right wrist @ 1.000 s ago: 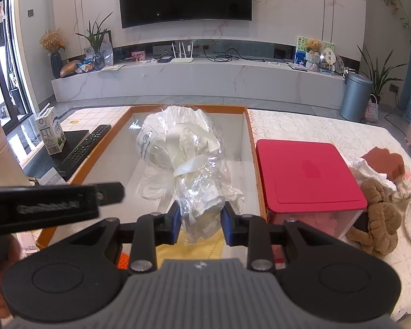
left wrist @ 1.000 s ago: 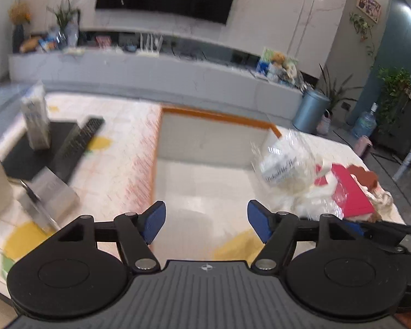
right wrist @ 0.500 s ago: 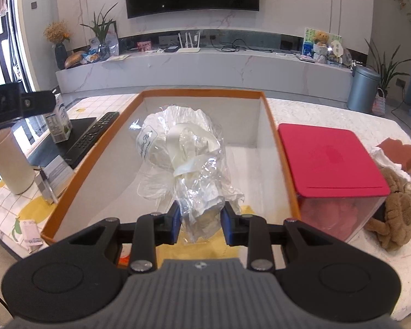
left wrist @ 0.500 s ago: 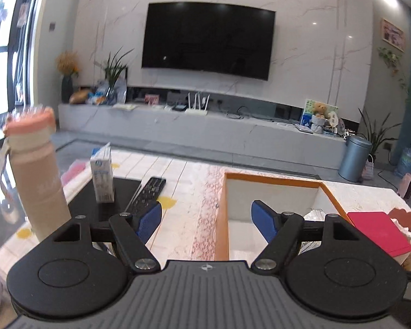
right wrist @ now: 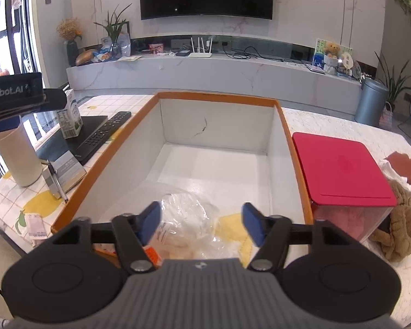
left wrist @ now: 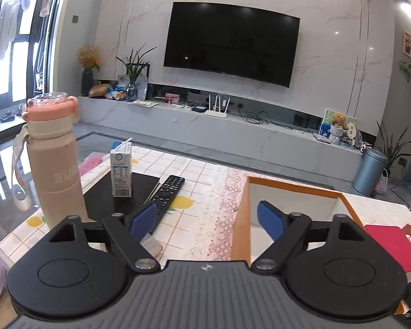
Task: Organize soft objects
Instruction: 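Open the left tool to drop the cloth while the right tool releases the bag into the box, then withdraw both tools from the box back toward the soft items on the table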
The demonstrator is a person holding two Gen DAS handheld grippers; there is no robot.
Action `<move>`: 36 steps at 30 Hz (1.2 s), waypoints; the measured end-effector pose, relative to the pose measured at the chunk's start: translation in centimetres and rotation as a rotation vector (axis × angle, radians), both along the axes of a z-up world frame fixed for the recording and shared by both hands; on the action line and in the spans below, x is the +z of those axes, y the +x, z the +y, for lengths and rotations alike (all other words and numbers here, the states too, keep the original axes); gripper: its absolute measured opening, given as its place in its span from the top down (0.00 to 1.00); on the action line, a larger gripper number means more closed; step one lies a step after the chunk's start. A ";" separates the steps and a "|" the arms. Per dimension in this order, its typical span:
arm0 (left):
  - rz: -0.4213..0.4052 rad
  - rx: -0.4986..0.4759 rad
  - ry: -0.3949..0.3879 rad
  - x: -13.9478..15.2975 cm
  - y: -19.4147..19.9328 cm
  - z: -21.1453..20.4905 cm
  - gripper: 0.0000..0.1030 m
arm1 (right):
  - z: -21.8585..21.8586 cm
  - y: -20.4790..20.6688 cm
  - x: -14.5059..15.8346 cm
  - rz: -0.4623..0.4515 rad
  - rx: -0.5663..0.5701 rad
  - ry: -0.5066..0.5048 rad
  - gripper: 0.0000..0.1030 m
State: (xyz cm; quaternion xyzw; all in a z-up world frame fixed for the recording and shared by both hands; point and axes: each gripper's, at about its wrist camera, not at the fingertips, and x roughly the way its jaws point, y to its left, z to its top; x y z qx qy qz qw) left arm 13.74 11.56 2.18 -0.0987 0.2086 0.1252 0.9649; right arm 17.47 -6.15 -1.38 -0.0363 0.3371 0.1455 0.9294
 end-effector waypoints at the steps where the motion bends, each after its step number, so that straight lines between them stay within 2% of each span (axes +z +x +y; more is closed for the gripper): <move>1: -0.004 0.002 -0.005 0.0 -0.1 0.1 0.00 | 0.1 -0.1 0.1 -0.012 -0.001 0.000 0.06; 7: -0.032 0.046 -0.072 0.7 -0.7 1.4 0.00 | 0.6 -0.9 0.8 -0.082 -0.013 0.025 0.02; 13: -0.033 0.034 -0.090 1.5 -1.4 1.9 0.00 | 1.0 -1.2 1.1 -0.043 0.035 0.059 0.02; 18: -0.049 0.016 -0.045 2.7 -2.1 1.1 0.00 | 0.9 -2.2 2.1 -0.069 0.030 0.045 0.02; 23: -0.058 -0.013 -0.046 4.0 -3.1 -0.4 0.00 | -0.5 -3.2 4.0 -0.092 -0.014 0.074 0.02; 27: -0.065 -0.075 0.011 5.3 -4.1 -2.6 0.00 | -2.4 -4.6 6.1 -0.130 -0.046 0.108 0.02; 31: -0.087 -0.105 0.025 7.0 -5.2 -4.5 0.00 | -4.6 -6.2 8.0 -0.168 -0.102 0.103 0.02; 36: -0.113 -0.135 0.082 8.9 -6.6 -7.5 0.00 | -8.1 -8.4 9.7 -0.203 -0.159 0.114 0.02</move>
